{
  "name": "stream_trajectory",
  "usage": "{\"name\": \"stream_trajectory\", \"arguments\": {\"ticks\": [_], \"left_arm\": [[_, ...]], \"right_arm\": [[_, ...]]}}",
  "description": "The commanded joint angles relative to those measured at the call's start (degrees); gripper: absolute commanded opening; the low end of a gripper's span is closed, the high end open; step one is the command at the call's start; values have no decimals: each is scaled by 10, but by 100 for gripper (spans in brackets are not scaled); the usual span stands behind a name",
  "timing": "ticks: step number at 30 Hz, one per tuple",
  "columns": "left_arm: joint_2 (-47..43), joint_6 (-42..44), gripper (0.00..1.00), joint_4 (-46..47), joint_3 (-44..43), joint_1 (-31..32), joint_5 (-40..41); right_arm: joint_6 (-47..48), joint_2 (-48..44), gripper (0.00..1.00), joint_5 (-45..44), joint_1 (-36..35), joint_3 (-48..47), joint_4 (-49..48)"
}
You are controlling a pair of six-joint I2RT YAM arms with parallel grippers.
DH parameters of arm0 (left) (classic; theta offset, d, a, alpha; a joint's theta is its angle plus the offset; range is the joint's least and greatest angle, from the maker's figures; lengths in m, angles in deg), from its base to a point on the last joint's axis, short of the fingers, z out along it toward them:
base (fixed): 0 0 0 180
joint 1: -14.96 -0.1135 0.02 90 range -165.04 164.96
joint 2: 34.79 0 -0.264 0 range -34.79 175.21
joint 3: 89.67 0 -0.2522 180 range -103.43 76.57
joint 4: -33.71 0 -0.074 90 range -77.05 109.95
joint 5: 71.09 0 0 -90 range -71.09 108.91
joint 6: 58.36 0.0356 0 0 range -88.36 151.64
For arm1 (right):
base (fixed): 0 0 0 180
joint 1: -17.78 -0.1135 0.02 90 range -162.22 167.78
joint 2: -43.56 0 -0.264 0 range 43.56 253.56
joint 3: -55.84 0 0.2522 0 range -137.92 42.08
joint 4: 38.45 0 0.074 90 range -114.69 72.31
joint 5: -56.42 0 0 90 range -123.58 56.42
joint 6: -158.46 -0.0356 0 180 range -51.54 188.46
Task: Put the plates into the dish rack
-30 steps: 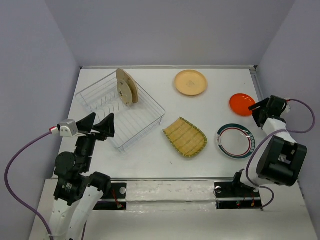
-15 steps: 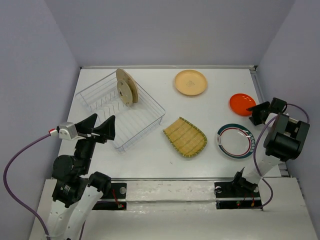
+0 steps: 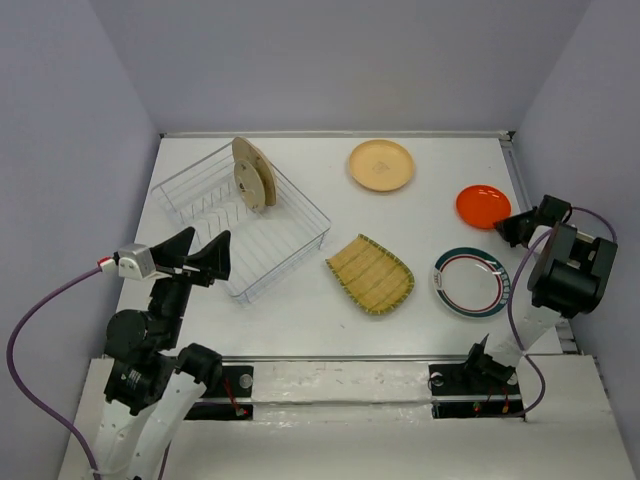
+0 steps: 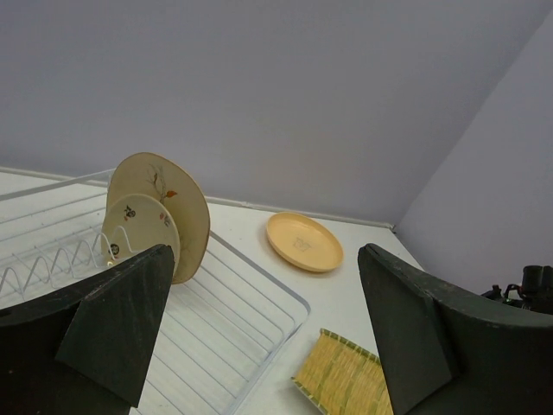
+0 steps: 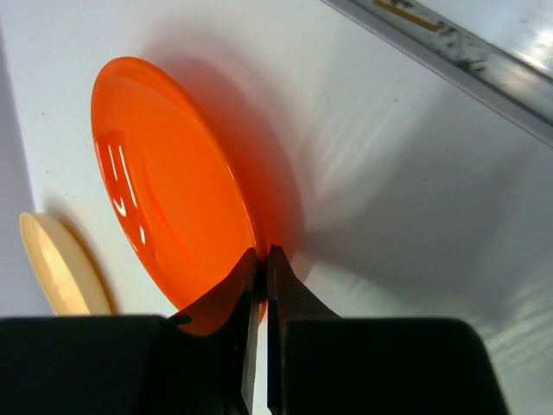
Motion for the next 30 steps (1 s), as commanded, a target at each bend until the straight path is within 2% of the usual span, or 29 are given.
{"name": "stream_trajectory", "arguments": {"ticks": [1, 3, 5, 8, 10, 11, 12, 13, 15, 16, 19, 20, 23, 24, 25, 26, 27, 30], "left_arm": [[10, 8, 99, 31, 1, 4, 3], [10, 7, 99, 31, 2, 4, 2], [12, 7, 99, 31, 1, 4, 2], [12, 5, 99, 29, -1, 0, 13], [5, 4, 99, 27, -1, -3, 19], [-4, 6, 99, 27, -4, -6, 29], [-11, 8, 99, 28, -5, -7, 36], [-18, 8, 99, 31, -5, -8, 44], [-34, 11, 99, 46, -1, -9, 59], [-52, 10, 99, 60, 1, -9, 65], [-69, 8, 99, 79, -3, -8, 62], [-68, 12, 99, 79, -5, -9, 65], [-60, 21, 99, 72, -10, -8, 82], [-61, 22, 99, 71, -10, -8, 83], [-64, 21, 99, 72, -11, -8, 83], [-67, 21, 99, 75, -13, -8, 81], [-67, 24, 99, 75, -21, -6, 80], [-65, 45, 99, 72, -35, 10, 108]], "right_arm": [[21, -105, 7, -62, -25, 12, 3], [47, -151, 7, -101, -73, -7, 29], [75, -217, 7, -181, -120, -29, 50], [159, -284, 7, -300, -263, -87, 105], [185, -306, 7, -372, -321, -127, 117], [207, -320, 7, -391, -382, -142, 130], [217, -325, 7, -414, -383, -157, 137], [228, -325, 7, -440, -454, -174, 144], [269, -323, 7, -539, -533, -221, 143], [285, -305, 7, -598, -605, -238, 139], [333, -229, 7, -659, -694, -327, 130], [353, -204, 7, -695, -745, -352, 115], [444, -86, 7, -755, -817, -497, 87], [456, -54, 7, -765, -828, -498, 86], [466, 11, 7, -777, -839, -567, 86], [475, 42, 7, -783, -849, -605, 86], [513, 73, 7, -790, -868, -681, 87], [571, 191, 7, -806, -891, -792, 87]]}}
